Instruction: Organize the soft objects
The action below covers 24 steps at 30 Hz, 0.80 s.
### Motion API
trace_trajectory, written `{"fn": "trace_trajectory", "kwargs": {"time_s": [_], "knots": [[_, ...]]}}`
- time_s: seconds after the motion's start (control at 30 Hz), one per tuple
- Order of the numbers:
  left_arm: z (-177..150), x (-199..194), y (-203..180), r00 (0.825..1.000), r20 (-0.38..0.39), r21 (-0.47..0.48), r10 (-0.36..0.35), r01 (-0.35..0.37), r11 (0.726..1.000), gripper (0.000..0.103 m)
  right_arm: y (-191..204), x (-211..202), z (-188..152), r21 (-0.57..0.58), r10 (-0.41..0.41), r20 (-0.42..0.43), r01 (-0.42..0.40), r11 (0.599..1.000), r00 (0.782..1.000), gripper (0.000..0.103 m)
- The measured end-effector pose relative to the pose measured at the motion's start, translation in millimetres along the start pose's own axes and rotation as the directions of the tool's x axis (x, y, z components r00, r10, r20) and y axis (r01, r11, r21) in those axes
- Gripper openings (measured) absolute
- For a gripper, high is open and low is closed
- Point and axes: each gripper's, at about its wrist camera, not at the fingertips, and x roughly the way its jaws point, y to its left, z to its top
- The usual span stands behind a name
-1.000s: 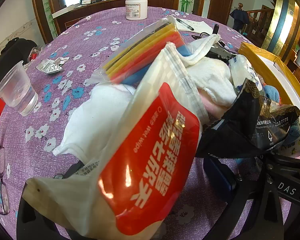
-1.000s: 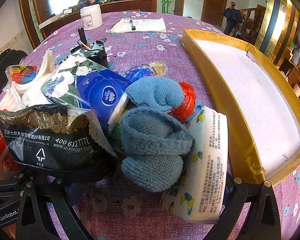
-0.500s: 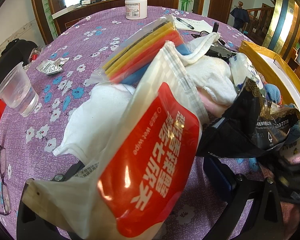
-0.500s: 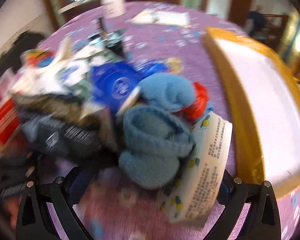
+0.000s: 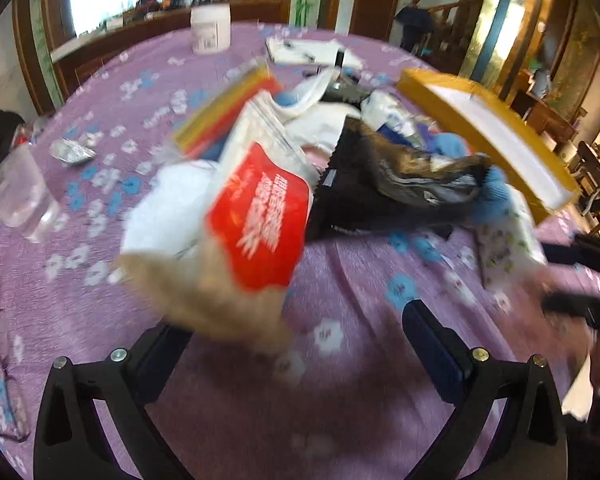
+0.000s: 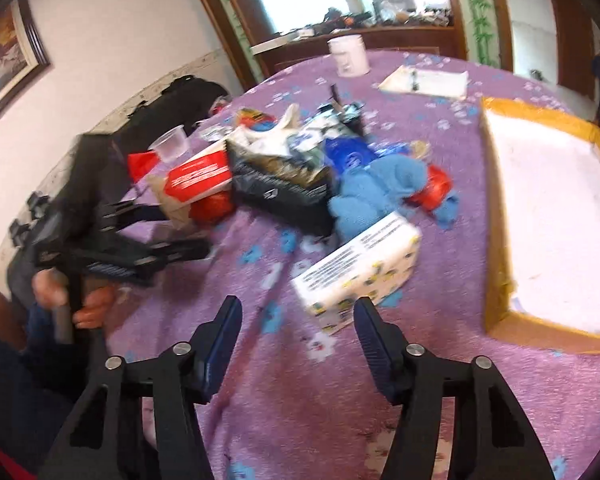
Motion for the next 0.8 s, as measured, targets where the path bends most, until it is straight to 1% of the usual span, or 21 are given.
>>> {"fn": "trace_trajectory", "kwargs": {"time_s": [0.07, 0.17, 0.27, 0.3, 0.33, 0.4, 0.43, 0.47, 0.53, 0.57, 0.63, 0.67, 0.73, 0.8], "knots": [[-3.8, -8.6, 6.8, 1.0, 0.02, -0.024, 0.01, -0.01, 1.0, 0.103, 0.8, -1.8, 2.0, 0.009, -0.011, 0.028, 0.01, 1.0, 1.0, 0.063], [-2.1, -10.9, 17.8, 1.0, 0.026, -0.09, 0.007, -0.005, 0.996, 0.103, 2.3, -1.6, 5.3, 0.011, 0.008, 0.055, -0.008, 1.0, 0.998, 0.063], [4.1, -5.2, 21.8, 0.999, 0.018, -0.106, 0.045, -0.043, 0.993, 0.102, -1.6, -4.3, 4.7, 0.036, 0.025, 0.069, -0.028, 0.999, 0.997, 0.064], [7.6, -3.6, 22.1, 0.998, 0.022, -0.112, 0.064, -0.061, 0.992, 0.099, -3.9, -5.1, 4.1, 0.043, 0.02, 0.071, -0.024, 0.999, 0.997, 0.064], [11.5, -2.0, 22.9, 0.997, 0.025, -0.116, 0.069, -0.066, 0.991, 0.096, -6.5, -5.4, 3.8, 0.05, 0.014, 0.072, -0.017, 0.999, 0.997, 0.064], [20.7, 2.4, 26.7, 0.997, 0.023, -0.141, 0.07, -0.066, 0.988, 0.068, -12.8, -6.1, 2.2, 0.068, 0.008, 0.071, -0.013, 0.998, 0.997, 0.065], [25.9, 8.0, 28.3, 0.998, 0.007, -0.149, 0.06, -0.058, 0.987, 0.063, -15.3, -6.4, 1.8, 0.078, 0.004, 0.068, -0.009, 0.997, 0.998, 0.065], [29.8, 13.7, 31.2, 0.998, -0.007, -0.151, 0.057, -0.057, 0.987, 0.056, -16.9, -7.1, 1.7, 0.083, 0.0, 0.07, -0.006, 0.997, 0.998, 0.065], [28.8, 17.0, 31.1, 0.998, -0.013, -0.164, 0.056, -0.058, 0.985, 0.049, -18.0, -8.1, 1.2, 0.091, 0.0, 0.075, -0.007, 0.996, 0.997, 0.067], [26.9, 15.8, 28.8, 0.999, -0.013, -0.155, 0.049, -0.05, 0.987, 0.044, -17.9, -8.5, 0.8, 0.09, -0.002, 0.076, -0.005, 0.996, 0.997, 0.068], [21.5, 8.6, 20.2, 0.998, 0.004, -0.108, 0.062, -0.061, 0.992, 0.04, -18.3, -8.8, 0.0, 0.092, -0.005, 0.077, -0.002, 0.996, 0.997, 0.07], [18.5, 4.2, 17.3, 0.998, 0.012, -0.092, 0.065, -0.064, 0.994, 0.038, -18.9, -8.4, -0.2, 0.094, -0.005, 0.076, -0.002, 0.996, 0.997, 0.07], [12.4, -6.4, 14.3, 0.999, 0.019, -0.067, 0.036, -0.034, 0.997, 0.038, -19.1, -7.6, 0.1, 0.099, -0.009, 0.073, 0.001, 0.995, 0.997, 0.071], [6.9, -19.1, 13.0, 0.999, 0.035, -0.045, 0.017, -0.016, 0.999, 0.038, -18.5, -6.4, 0.5, 0.103, -0.005, 0.068, -0.002, 0.995, 0.998, 0.075]]}}
